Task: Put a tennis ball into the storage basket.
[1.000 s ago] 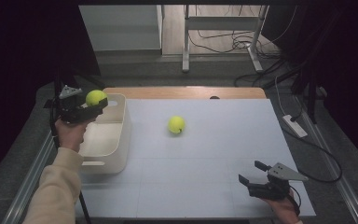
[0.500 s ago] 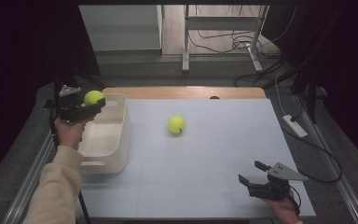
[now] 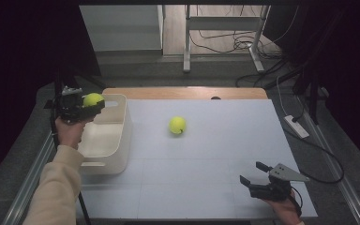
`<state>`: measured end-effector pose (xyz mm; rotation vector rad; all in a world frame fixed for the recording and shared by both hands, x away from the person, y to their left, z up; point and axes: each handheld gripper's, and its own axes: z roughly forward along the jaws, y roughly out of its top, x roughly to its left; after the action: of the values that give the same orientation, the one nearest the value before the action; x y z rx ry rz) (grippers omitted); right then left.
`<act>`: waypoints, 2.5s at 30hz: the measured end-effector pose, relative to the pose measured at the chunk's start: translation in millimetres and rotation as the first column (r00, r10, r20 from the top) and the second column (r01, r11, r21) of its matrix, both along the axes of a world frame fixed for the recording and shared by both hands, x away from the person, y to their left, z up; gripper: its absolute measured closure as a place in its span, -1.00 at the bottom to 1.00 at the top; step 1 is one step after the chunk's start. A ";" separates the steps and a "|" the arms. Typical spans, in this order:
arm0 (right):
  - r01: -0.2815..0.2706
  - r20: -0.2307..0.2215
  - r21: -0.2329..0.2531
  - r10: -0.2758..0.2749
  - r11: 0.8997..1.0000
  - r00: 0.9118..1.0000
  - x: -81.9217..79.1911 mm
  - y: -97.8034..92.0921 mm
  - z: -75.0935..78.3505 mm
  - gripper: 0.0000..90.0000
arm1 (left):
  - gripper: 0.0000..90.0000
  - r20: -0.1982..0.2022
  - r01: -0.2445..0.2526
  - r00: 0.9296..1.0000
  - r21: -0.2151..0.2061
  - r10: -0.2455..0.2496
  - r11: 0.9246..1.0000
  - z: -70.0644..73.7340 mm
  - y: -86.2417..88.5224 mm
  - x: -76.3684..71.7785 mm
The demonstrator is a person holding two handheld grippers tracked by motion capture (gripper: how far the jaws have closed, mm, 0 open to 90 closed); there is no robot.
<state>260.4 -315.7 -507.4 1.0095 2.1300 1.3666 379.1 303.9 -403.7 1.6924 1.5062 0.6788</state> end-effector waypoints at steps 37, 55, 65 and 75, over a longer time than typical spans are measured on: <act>0.000 -0.002 -0.003 0.000 1.000 1.000 0.4 0.1 -0.9 -0.70 | -0.41 -0.145 0.001 0.989 0.094 0.013 0.996 -14.5 -4.6 15.2; -0.003 -0.005 -0.002 0.003 1.000 1.000 0.5 0.6 -0.9 -0.70 | -0.75 -0.059 -0.011 0.998 0.002 0.011 1.000 -0.8 -5.4 6.2; -0.002 -0.005 -0.002 0.002 1.000 1.000 0.4 0.9 -0.8 -0.70 | -0.77 0.025 0.086 0.996 -0.037 -0.085 0.996 12.4 -16.8 -11.4; 0.000 -0.005 0.001 0.000 1.000 1.000 1.1 0.5 -1.0 -0.70 | -0.75 0.079 0.157 0.985 -0.064 -0.152 0.986 16.4 -26.2 -23.2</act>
<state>261.5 -315.2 -508.4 1.0138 2.1333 1.3663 355.9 277.6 -387.3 1.6919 1.3170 0.5930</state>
